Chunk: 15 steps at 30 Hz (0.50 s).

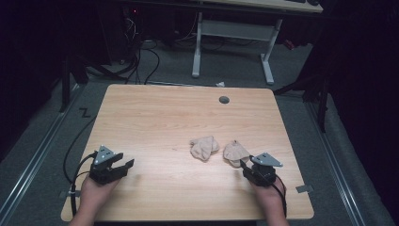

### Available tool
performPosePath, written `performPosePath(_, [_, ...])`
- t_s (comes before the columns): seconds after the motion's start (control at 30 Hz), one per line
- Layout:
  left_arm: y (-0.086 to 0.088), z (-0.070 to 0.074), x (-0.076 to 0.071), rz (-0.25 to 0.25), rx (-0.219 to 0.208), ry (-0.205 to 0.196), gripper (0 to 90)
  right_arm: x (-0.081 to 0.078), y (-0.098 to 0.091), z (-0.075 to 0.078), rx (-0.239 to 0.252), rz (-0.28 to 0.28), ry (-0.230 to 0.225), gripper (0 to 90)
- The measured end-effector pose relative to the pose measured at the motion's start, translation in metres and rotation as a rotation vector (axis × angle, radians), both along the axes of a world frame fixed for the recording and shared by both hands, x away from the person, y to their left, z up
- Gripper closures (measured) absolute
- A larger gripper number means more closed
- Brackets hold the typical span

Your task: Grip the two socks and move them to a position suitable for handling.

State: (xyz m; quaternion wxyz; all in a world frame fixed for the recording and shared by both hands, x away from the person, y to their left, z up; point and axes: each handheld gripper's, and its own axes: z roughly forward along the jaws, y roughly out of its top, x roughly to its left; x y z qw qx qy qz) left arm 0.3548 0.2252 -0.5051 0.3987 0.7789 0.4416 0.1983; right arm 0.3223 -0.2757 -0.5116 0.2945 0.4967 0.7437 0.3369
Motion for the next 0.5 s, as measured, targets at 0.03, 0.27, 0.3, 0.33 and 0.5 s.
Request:
performPosePath(0.03, [-0.001, -0.002, 0.002, -0.004, 0.008, 0.0, 47.0, 0.0, 0.001, 0.0, -0.001, 0.002, 0.005, 54.8])
performPosePath(0.27, [-0.012, -0.008, 0.005, -0.011, 0.024, 0.02, 46.8, 0.001, 0.002, -0.006, -0.014, 0.022, 0.024, 55.1])
performPosePath(0.3, [-0.014, -0.007, 0.004, -0.012, 0.023, 0.014, 46.8, 0.0, 0.002, -0.007, -0.016, 0.022, 0.029, 55.1])
performPosePath(0.33, [-0.014, -0.006, 0.003, -0.015, 0.021, 0.009, 47.0, 0.0, 0.002, -0.007, -0.014, 0.024, 0.034, 54.9])
performPosePath(0.5, [-0.015, -0.006, 0.001, -0.02, 0.025, 0.014, 47.2, -0.001, -0.004, -0.005, 0.014, 0.014, 0.021, 55.2])
